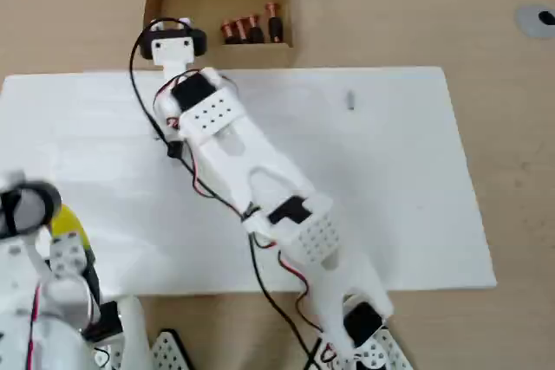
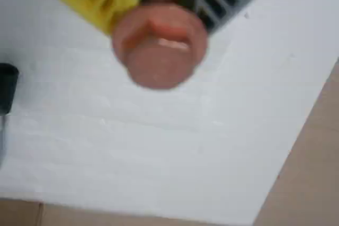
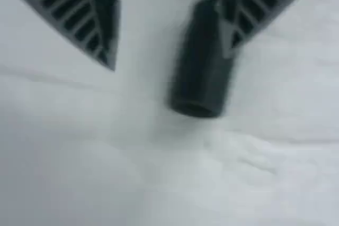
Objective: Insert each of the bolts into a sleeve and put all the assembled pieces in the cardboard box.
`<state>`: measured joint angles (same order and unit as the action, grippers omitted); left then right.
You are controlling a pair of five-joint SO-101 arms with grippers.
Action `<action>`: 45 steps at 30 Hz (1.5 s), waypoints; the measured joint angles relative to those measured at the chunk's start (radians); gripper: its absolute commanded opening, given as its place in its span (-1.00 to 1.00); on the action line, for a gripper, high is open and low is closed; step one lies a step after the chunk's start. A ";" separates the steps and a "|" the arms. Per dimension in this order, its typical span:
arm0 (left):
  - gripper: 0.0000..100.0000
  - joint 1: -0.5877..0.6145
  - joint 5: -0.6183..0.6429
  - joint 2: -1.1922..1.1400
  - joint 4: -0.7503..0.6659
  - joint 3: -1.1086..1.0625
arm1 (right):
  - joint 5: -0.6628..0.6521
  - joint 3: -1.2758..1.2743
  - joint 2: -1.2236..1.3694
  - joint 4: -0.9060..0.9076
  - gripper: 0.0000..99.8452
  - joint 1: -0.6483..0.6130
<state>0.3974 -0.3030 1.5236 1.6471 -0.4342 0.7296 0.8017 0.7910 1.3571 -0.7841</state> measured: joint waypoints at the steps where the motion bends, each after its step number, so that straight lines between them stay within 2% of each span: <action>1: -0.99 0.000 0.000 0.032 0.000 -0.014 | 0.020 -0.002 0.000 -0.008 -0.67 -0.002; 11: -0.99 0.000 0.000 0.270 0.000 -0.089 | 0.083 0.000 0.112 -0.020 -0.67 -0.005; 20: -0.99 0.000 0.000 0.293 0.000 -0.115 | 0.083 0.017 0.141 -0.028 -0.68 -0.003; 27: -0.99 0.000 0.000 0.293 0.000 -0.117 | 0.083 0.032 0.152 0.018 -0.98 0.003; 35: -0.99 0.000 0.000 0.293 0.000 -0.117 | 0.084 0.038 0.152 0.083 -0.98 0.003; 41: -0.99 0.000 0.000 0.293 0.000 -0.123 | 0.081 0.193 0.183 0.216 -0.98 0.000; 45: -0.99 0.000 0.000 0.296 -0.097 -0.212 | 0.023 0.405 0.184 0.292 -0.98 -0.002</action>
<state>0.3974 -0.3030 1.8197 1.5505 -0.6460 0.7526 1.2068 0.9751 1.6487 -0.7856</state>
